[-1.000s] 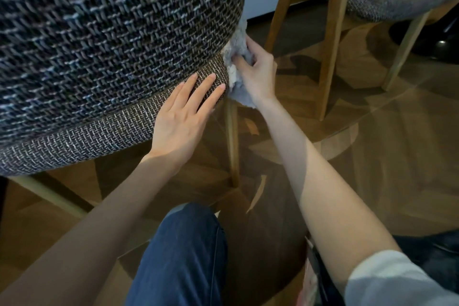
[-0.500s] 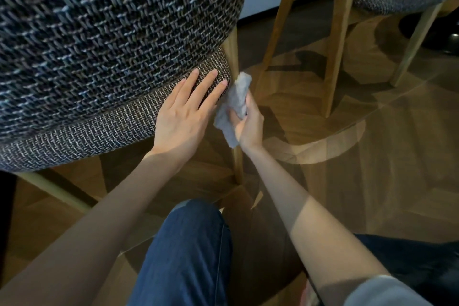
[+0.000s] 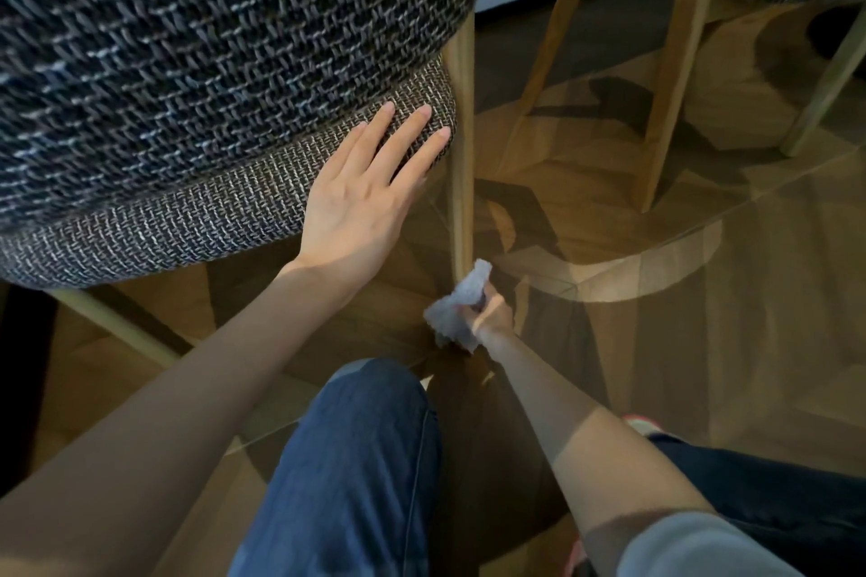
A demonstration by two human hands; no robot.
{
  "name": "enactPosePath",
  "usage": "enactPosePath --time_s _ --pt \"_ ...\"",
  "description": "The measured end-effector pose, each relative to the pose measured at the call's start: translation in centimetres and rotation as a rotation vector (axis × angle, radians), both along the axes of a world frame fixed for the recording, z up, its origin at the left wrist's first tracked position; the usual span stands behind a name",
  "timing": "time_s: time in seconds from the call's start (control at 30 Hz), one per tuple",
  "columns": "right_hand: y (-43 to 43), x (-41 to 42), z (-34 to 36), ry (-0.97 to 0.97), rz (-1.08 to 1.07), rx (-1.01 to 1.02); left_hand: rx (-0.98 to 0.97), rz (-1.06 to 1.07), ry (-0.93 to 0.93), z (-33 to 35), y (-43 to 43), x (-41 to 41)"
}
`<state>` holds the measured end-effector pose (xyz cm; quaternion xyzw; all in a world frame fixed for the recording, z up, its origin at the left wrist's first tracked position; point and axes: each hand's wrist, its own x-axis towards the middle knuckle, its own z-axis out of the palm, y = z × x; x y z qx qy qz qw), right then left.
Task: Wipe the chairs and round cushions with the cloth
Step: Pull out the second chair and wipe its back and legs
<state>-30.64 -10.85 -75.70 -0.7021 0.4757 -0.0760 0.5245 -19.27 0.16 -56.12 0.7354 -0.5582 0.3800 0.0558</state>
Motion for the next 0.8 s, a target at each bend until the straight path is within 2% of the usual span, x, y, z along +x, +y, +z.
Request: enactPosePath --time_s 0.07,0.17,0.23,0.33,0.5,0.6,0.7,0.8 --pt "0.4 0.1 0.9 -0.064 -0.044 0.035 0.004 0.0 0.007 0.0 0.0 -0.1" --pt "1.0 0.1 3.6 -0.299 -0.172 0.105 0.005 0.004 0.02 0.1 0.0 -0.1" --pt "0.6 0.6 6.2 -0.398 -0.213 0.058 0.019 -0.005 0.035 0.1 0.2 -0.1" --pt "-1.1 1.1 10.8 -0.47 -0.227 -0.133 0.057 -0.006 0.09 0.4 0.2 -0.1" --pt "-3.0 -0.7 18.4 -0.644 -0.308 -0.124 0.142 0.025 0.241 1.8 0.5 -1.1" --pt "-3.4 -2.2 22.0 -0.605 -0.318 -0.162 0.158 0.052 0.386 3.1 0.2 -2.4" --pt "-3.8 -2.3 25.0 -0.407 -0.301 -0.298 0.147 0.067 0.477 4.0 -0.8 -3.7" --pt "-5.4 -0.5 27.7 -0.228 -0.288 -0.345 0.102 0.074 0.507 4.9 -2.0 -4.3"
